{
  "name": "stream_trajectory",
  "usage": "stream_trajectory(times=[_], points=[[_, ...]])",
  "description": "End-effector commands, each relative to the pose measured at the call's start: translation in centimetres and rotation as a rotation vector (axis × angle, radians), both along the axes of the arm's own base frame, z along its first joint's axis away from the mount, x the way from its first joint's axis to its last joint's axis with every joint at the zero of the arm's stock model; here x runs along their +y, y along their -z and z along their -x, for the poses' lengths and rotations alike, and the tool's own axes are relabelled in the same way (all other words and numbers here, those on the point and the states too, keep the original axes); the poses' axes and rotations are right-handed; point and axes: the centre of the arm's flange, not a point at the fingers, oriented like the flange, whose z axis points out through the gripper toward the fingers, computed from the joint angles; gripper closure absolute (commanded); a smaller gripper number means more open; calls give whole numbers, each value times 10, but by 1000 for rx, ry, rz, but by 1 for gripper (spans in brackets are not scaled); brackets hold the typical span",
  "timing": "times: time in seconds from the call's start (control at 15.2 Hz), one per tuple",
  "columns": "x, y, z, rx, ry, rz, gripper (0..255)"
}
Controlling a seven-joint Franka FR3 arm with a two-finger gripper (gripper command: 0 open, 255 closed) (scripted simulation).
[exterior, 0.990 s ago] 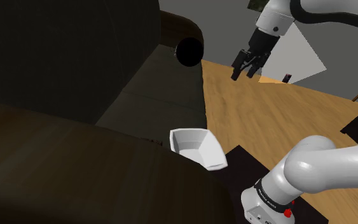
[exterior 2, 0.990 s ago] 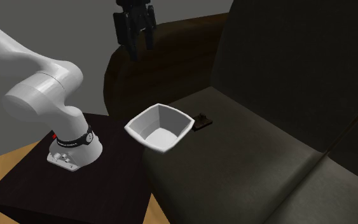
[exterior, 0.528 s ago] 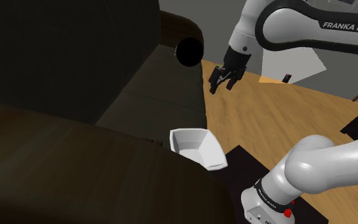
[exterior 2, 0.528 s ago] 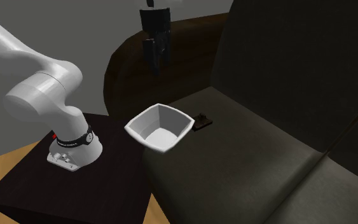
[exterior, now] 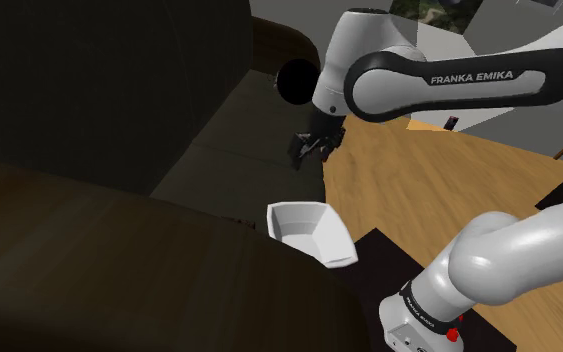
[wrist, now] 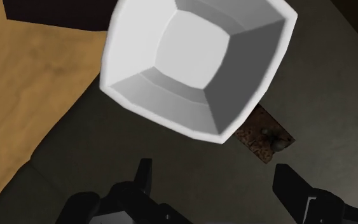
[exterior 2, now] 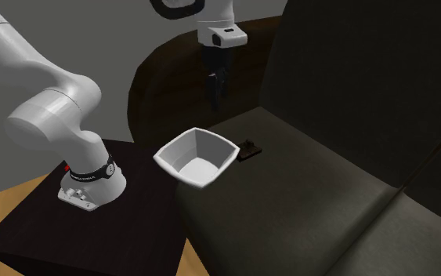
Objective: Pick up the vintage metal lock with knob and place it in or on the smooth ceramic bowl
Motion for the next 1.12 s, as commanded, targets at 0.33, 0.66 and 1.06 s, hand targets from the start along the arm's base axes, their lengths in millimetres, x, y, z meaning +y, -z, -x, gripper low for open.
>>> stream_trajectory(times=[0.33,0.66,1.06], points=[[52,72,-35,8,-16,12,0],[90,122,-58,15,-27,22,0],[134,183,-85,23,-41,33,0]])
